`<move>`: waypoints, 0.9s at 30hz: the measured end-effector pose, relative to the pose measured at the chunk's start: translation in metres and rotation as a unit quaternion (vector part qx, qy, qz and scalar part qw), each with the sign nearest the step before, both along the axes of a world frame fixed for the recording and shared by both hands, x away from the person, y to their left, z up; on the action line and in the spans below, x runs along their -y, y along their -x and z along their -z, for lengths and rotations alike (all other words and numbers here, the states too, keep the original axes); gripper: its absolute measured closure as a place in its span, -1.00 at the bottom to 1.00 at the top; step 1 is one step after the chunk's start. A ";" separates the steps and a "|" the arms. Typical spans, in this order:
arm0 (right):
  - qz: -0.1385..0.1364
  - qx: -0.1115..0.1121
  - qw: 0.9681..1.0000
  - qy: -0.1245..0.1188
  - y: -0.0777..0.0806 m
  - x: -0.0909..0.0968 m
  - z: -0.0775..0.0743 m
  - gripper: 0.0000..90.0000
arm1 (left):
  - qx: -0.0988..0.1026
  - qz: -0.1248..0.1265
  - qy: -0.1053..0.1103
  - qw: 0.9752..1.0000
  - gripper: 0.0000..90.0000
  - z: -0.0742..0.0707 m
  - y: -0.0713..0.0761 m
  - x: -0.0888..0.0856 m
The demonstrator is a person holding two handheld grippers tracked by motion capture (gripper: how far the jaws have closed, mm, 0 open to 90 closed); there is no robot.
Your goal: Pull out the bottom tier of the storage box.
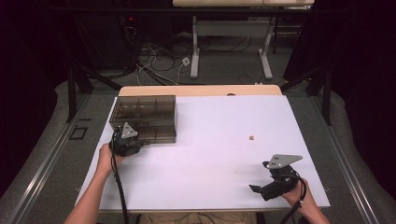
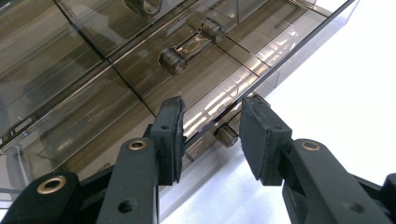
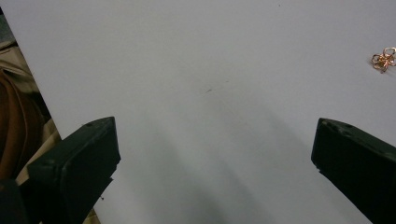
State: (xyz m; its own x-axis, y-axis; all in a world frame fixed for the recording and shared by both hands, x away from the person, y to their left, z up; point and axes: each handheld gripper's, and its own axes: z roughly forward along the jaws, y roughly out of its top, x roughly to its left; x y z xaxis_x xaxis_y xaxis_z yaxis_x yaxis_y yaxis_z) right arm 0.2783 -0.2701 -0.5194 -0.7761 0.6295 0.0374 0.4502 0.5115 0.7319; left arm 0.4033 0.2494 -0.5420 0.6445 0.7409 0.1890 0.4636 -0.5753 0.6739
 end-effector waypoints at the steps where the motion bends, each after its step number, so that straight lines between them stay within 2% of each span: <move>1: 0.000 0.000 1.000 0.000 0.000 0.000 0.000 -0.99 | -0.002 0.001 0.002 1.000 0.33 0.000 0.000 0.000; 6: -0.002 -0.003 1.000 0.003 0.000 0.000 0.000 -0.99 | -0.010 0.006 0.006 1.000 0.33 0.000 0.001 -0.001; 27: -0.005 -0.003 1.000 0.006 0.000 0.000 0.000 -0.99 | -0.031 0.023 -0.007 0.999 0.33 -0.003 0.003 -0.002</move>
State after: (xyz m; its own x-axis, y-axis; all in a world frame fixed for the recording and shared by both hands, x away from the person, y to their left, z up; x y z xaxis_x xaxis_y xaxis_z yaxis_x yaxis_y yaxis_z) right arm 0.2786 -0.2700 -0.5194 -0.7826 0.6216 0.0351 0.4497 0.5254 0.7223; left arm 0.4002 0.2511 -0.5387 0.6887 0.7077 0.1576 0.4774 -0.6062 0.6361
